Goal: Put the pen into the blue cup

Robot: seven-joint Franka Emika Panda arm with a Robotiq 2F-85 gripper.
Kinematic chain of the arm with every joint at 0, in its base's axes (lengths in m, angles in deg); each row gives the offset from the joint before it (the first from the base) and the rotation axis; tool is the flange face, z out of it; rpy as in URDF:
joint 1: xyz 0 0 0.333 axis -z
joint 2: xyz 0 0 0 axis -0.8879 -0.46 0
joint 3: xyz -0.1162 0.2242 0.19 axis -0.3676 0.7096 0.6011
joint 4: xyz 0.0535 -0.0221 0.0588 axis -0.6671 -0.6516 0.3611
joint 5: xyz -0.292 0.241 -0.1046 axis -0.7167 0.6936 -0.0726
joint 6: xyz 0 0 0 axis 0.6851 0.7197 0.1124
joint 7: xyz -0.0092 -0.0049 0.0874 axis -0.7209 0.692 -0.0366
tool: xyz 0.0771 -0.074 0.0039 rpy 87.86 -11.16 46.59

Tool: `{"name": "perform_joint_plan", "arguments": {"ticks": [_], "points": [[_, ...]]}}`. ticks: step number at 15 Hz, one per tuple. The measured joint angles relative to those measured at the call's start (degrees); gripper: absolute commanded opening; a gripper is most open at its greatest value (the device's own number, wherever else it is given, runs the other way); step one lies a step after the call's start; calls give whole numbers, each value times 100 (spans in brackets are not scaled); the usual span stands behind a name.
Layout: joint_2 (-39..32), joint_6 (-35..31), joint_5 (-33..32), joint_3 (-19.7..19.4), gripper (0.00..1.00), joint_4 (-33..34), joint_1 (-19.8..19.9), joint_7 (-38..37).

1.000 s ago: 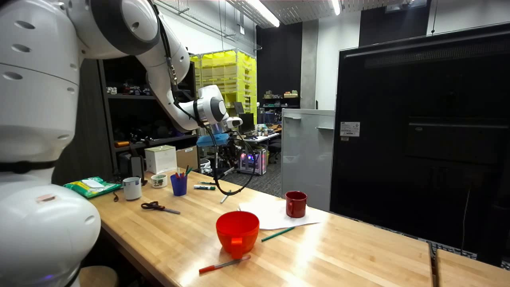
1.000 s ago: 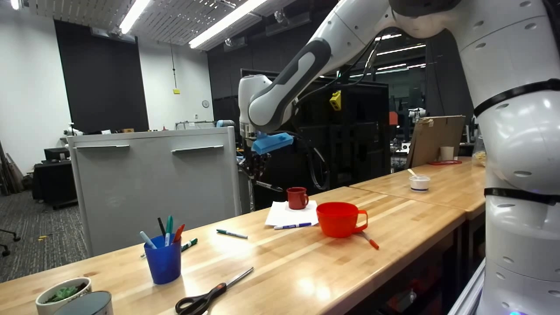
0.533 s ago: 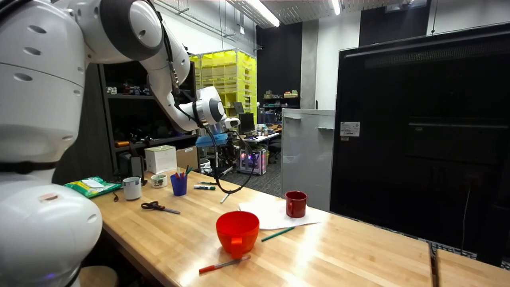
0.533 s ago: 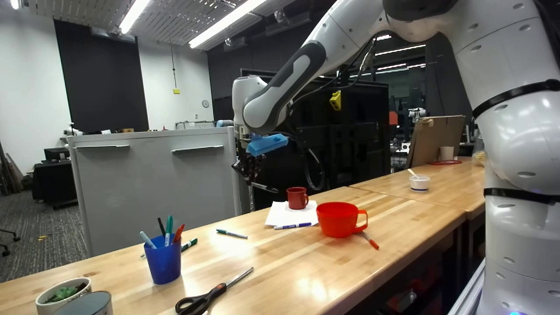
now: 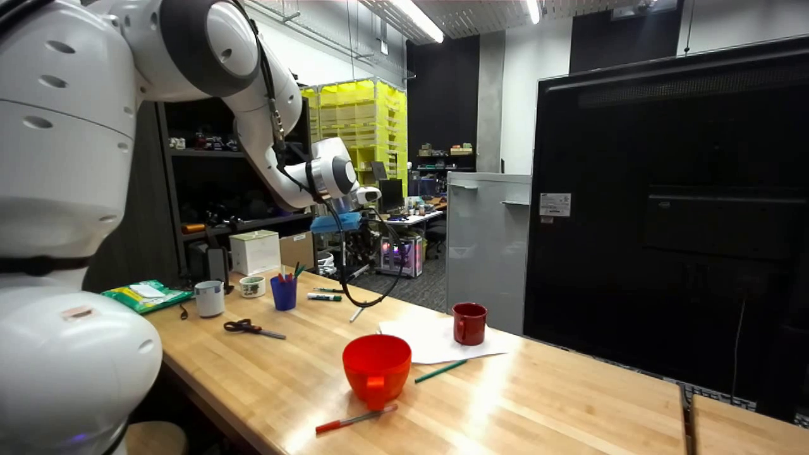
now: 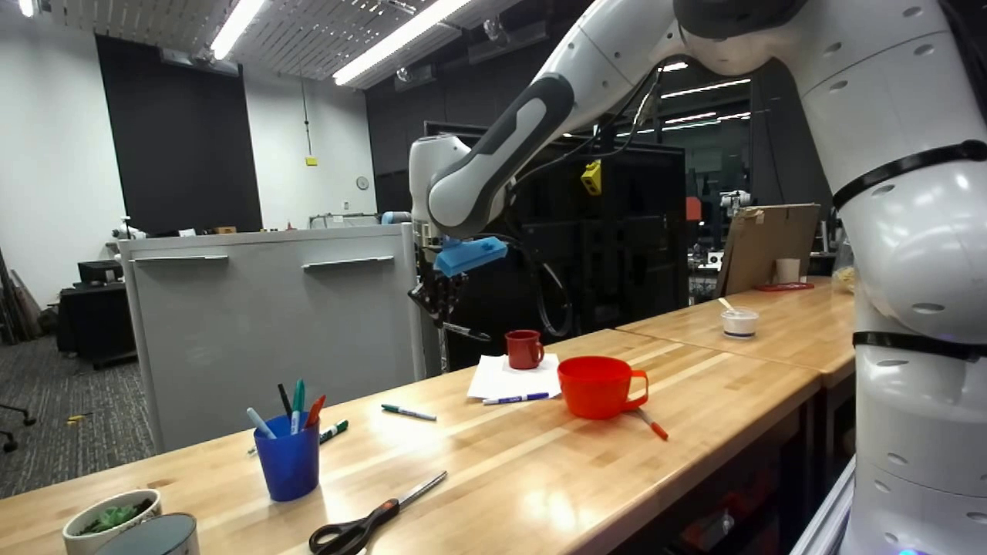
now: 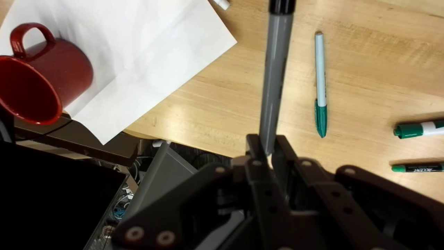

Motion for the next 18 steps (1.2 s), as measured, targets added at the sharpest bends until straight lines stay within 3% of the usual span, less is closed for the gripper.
{"name": "perform_joint_plan", "arguments": {"ticks": [6, 18], "points": [[-622, 227, 259, 118, 3, 721, -377, -314], [-1905, 1349, 425, 136, 3, 3259, -1235, -550]]}}
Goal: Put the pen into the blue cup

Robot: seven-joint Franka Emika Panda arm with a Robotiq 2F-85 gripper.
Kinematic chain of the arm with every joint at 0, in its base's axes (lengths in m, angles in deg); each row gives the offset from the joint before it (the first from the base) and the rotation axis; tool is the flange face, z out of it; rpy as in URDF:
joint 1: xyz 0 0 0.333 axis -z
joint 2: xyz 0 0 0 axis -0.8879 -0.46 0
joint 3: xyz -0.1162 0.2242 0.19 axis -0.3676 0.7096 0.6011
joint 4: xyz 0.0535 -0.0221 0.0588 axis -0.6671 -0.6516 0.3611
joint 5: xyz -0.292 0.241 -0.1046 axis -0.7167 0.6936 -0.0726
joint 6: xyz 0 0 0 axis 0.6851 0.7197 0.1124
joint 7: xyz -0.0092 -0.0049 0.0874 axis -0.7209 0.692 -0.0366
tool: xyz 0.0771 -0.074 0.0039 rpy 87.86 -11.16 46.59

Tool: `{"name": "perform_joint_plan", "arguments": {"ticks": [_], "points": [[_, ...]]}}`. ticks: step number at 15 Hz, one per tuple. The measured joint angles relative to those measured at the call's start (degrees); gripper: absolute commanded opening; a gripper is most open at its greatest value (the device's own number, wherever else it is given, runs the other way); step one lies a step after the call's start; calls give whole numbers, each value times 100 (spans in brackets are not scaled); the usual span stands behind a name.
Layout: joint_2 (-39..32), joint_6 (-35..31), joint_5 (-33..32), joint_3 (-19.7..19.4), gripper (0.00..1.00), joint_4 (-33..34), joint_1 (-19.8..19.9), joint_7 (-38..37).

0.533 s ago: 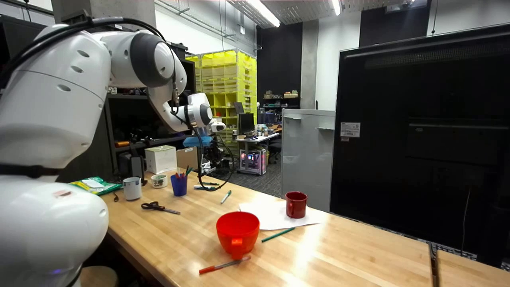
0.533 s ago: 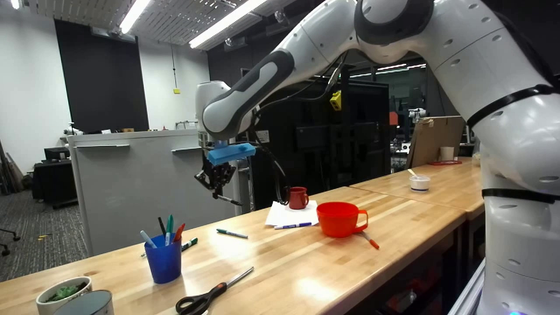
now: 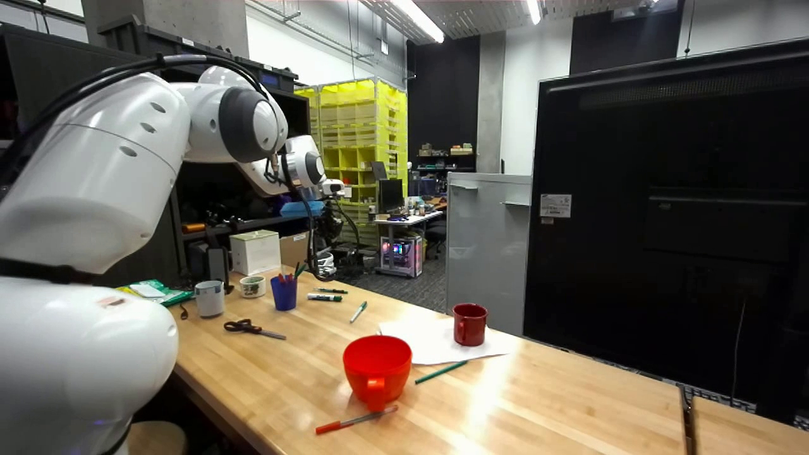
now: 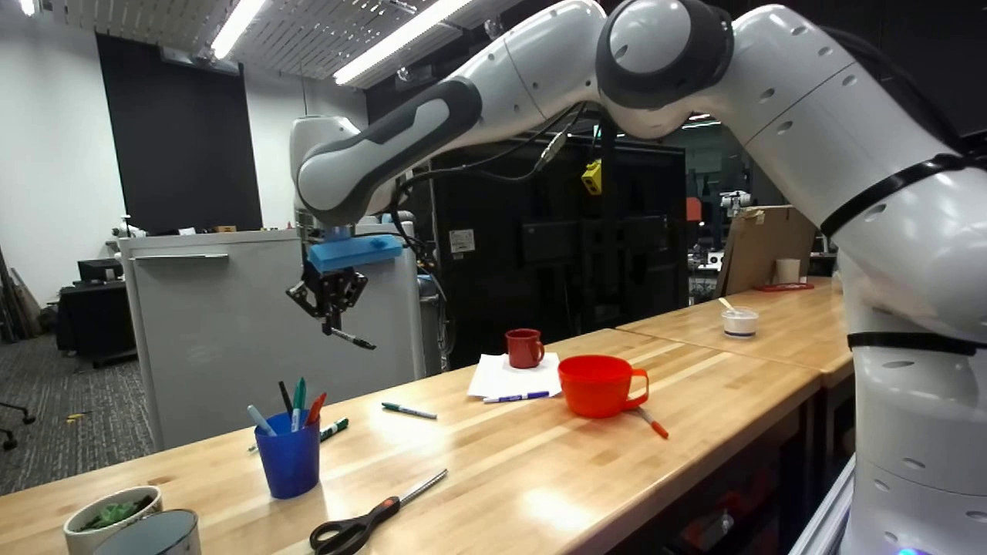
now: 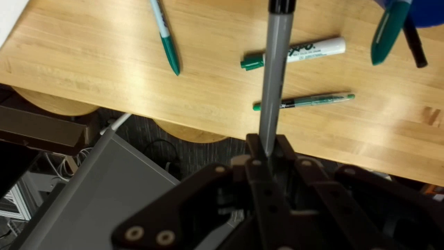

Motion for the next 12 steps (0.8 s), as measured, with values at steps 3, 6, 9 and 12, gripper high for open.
{"name": "perform_joint_plan", "arguments": {"ticks": [3, 6, 9, 12], "points": [[-326, 98, 0, 13, 3, 562, -190, 32], [-697, 149, 7, 28, 3, 1087, -369, 119], [-1059, 120, 7, 29, 3, 1582, -528, 268], [-1301, 7, -5, 30, 3, 1959, -643, 361]]}}
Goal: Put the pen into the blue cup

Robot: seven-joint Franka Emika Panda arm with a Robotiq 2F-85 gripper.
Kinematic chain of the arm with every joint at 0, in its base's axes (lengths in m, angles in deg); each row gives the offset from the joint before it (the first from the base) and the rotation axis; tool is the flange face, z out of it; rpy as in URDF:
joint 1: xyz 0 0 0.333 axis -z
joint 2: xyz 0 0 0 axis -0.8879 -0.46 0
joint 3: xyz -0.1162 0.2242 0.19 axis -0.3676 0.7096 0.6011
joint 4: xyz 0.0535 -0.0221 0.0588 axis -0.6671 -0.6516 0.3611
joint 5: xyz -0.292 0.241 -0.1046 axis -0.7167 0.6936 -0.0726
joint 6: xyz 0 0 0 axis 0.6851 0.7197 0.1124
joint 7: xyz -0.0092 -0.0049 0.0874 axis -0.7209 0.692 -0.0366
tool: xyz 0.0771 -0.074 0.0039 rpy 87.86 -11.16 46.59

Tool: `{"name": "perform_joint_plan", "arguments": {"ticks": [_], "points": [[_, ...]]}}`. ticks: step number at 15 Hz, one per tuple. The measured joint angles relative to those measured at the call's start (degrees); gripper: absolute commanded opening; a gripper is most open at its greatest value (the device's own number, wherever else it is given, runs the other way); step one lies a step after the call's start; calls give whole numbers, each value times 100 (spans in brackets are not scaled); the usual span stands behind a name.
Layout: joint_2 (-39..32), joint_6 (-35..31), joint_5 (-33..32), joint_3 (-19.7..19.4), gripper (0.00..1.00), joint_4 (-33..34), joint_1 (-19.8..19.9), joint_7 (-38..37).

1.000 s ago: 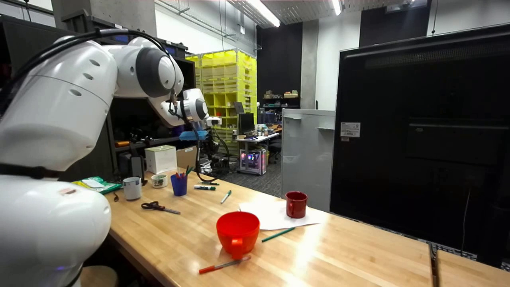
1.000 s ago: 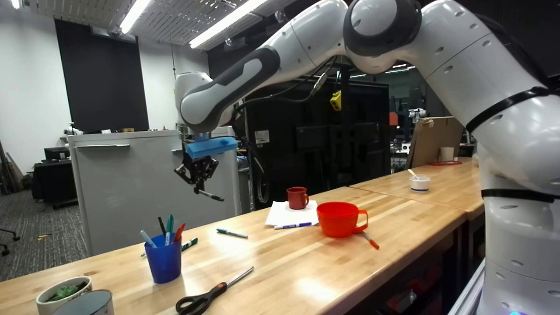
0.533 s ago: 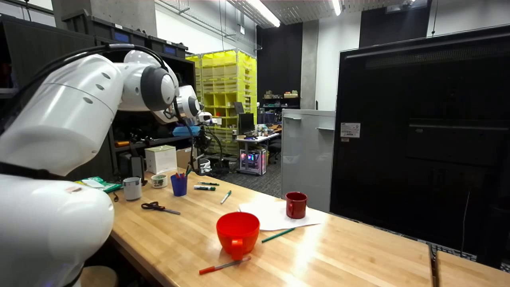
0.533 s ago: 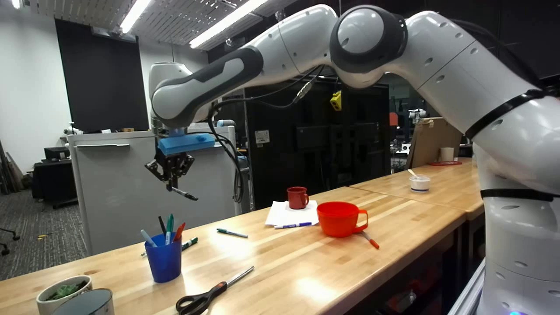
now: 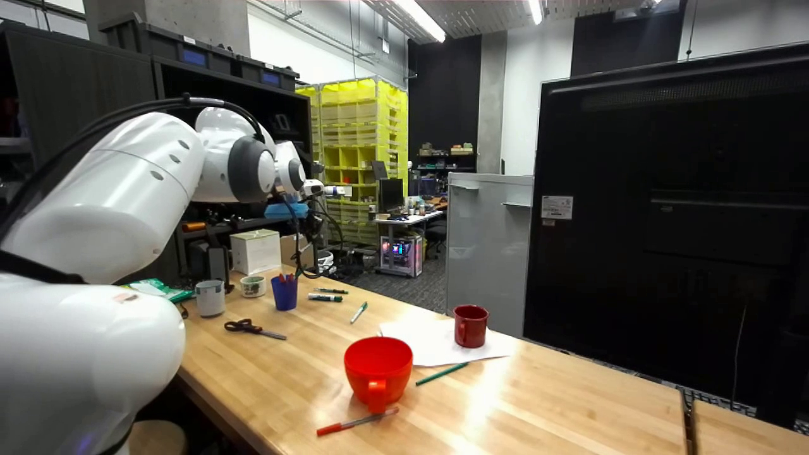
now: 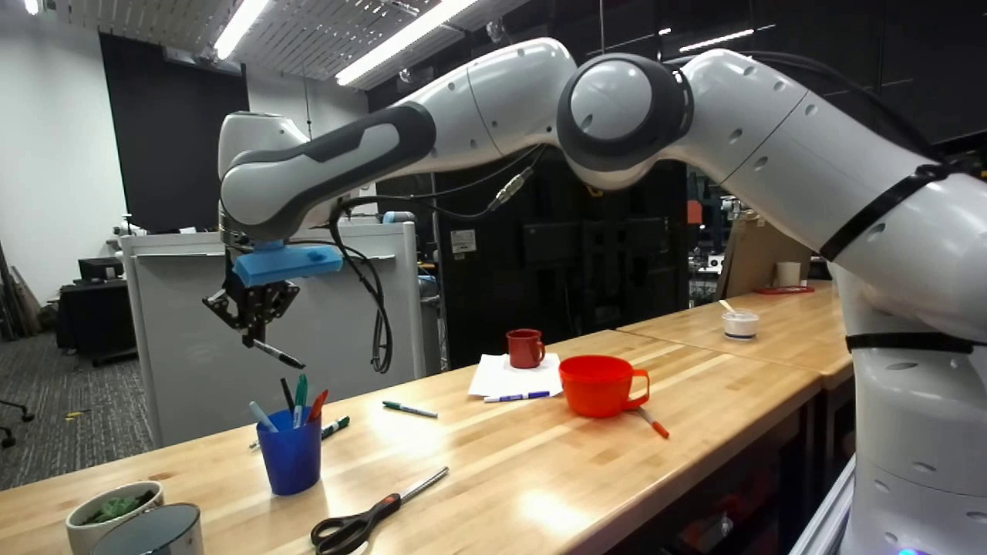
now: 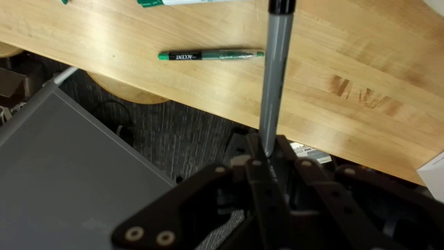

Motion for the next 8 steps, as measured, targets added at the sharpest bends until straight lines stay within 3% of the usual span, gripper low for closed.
{"name": "perform_joint_plan", "arguments": {"ticks": [8], "points": [[-26, -853, -456, -146, 3, 147, -119, -326]]}}
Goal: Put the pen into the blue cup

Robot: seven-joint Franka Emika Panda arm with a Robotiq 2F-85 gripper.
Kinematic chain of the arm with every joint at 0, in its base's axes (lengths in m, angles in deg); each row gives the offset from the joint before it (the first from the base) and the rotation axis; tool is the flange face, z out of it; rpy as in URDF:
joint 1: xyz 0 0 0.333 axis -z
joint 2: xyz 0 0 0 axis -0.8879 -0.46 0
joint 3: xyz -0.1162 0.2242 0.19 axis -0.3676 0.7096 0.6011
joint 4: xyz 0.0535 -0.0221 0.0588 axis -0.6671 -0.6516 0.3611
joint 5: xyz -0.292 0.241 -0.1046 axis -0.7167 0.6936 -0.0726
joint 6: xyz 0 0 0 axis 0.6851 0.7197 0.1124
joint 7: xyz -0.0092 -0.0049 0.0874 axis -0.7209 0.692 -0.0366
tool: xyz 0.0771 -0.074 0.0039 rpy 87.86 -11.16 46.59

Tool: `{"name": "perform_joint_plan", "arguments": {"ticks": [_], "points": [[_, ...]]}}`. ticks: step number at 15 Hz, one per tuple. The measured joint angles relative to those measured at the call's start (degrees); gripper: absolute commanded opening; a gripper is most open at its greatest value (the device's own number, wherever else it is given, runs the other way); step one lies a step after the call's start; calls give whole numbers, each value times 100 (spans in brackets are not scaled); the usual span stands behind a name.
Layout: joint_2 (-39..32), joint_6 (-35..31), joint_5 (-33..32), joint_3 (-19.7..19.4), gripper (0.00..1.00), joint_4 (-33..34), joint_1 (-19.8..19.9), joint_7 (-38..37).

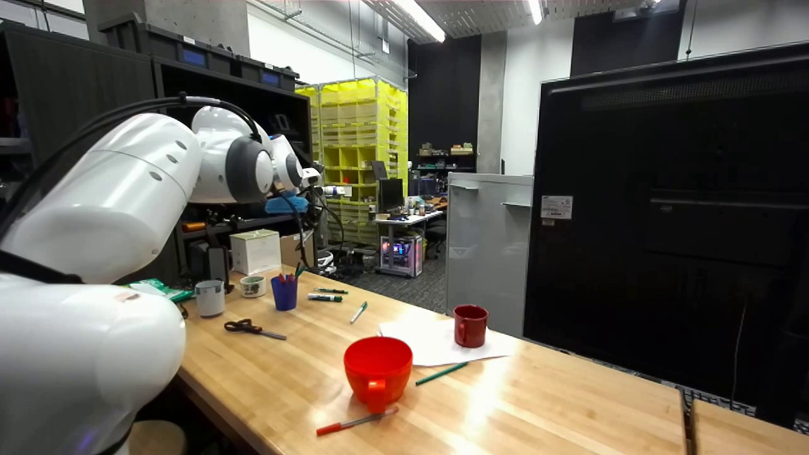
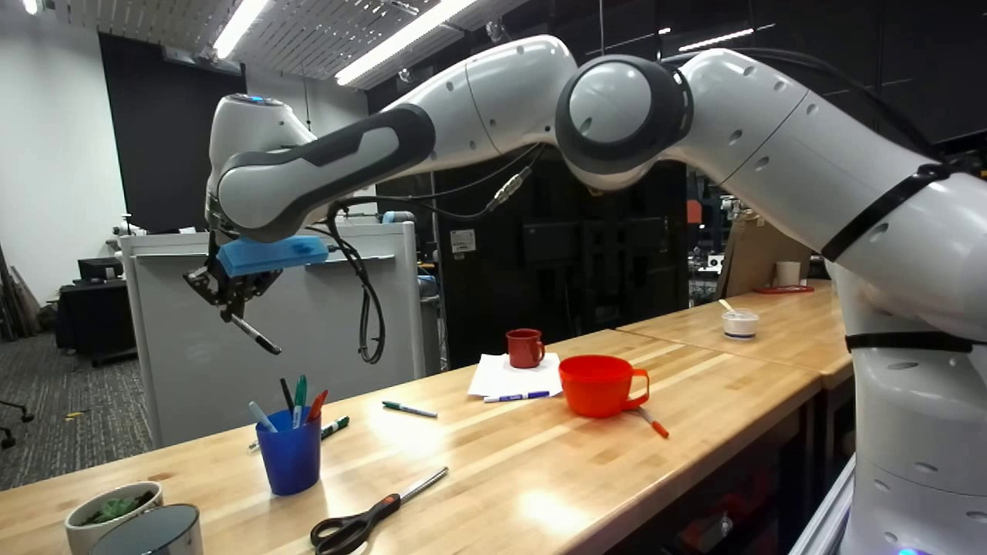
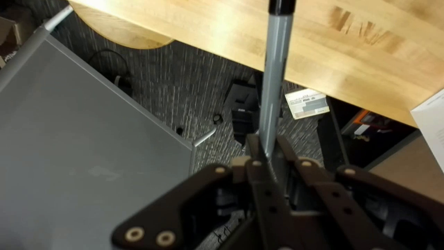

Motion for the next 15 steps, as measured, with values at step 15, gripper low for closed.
{"name": "perform_joint_plan", "arguments": {"ticks": [15], "points": [[581, -1697, -2166, -1688, 13, -1537, -1075, -2909]]}}
